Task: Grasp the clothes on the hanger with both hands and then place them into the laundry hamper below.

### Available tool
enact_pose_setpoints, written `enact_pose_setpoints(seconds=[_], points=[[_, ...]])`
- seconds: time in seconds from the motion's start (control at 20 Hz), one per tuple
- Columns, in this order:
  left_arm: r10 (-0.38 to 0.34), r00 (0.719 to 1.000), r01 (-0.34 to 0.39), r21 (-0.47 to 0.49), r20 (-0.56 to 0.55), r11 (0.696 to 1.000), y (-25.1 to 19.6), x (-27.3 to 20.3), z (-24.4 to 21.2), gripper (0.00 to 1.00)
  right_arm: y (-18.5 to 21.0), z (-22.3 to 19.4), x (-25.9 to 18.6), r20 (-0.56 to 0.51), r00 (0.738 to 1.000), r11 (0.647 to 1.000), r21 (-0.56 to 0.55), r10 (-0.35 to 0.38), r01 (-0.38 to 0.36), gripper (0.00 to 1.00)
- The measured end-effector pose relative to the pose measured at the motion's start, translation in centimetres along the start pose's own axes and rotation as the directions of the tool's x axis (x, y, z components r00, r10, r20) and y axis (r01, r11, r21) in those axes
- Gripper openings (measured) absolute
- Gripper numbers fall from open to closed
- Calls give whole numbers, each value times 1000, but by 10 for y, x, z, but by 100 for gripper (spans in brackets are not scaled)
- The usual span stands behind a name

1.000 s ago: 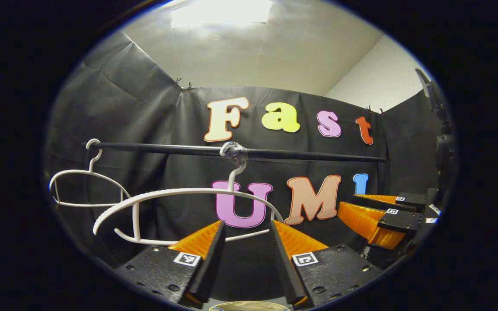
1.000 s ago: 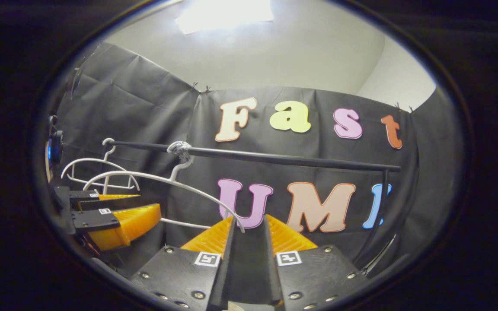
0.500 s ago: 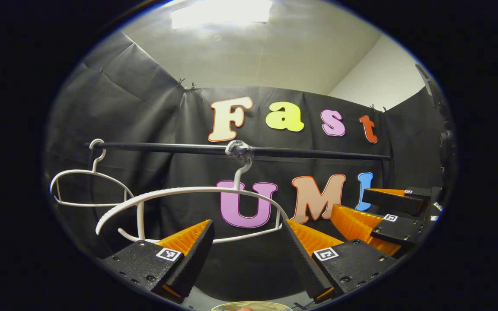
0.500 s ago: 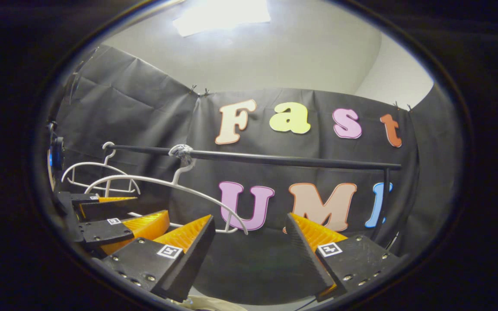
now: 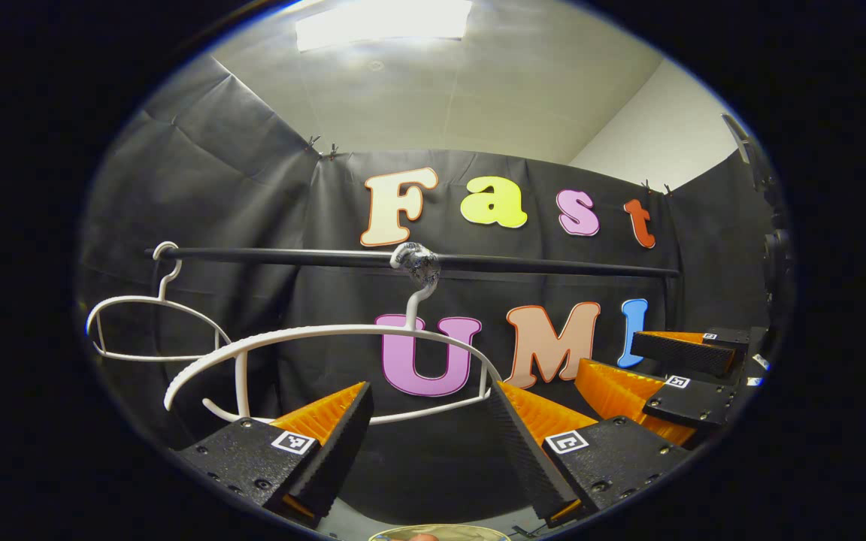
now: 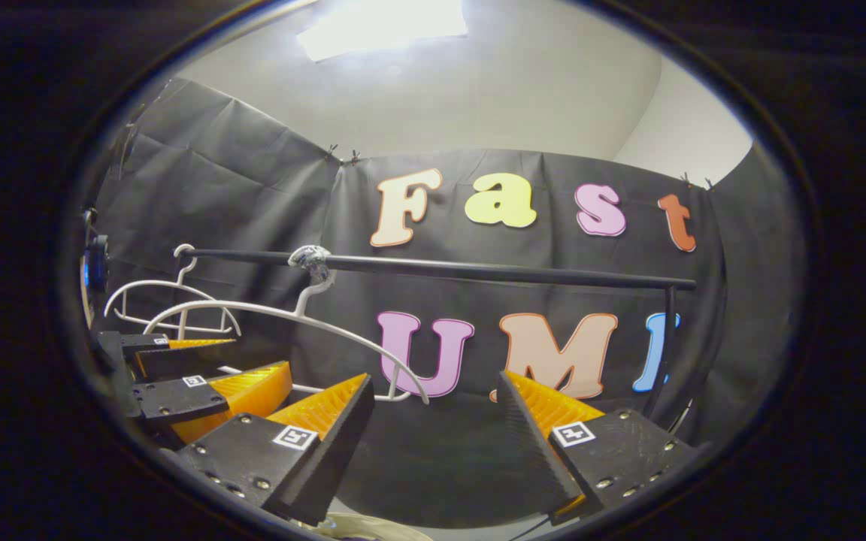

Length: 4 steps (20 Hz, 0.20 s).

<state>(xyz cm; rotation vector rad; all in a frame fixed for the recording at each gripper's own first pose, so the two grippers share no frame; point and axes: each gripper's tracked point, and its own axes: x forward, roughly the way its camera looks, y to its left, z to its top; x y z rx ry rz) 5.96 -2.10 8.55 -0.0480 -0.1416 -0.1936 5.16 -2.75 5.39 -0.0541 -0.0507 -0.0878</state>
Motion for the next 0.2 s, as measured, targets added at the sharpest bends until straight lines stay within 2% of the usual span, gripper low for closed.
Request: enact_pose_setpoints(seconds=[0.15, 0.2], points=[[-3, 1000, 3, 3, -3, 1000, -1, 0, -1, 95, -1, -1, 1, -1, 1000, 1000, 2, -5, 5, 96], [-4, 1000, 4, 3, -3, 1000, -1, 0, -2, 92, 0, -2, 1, -4, 1000, 1000, 3, -5, 5, 98]])
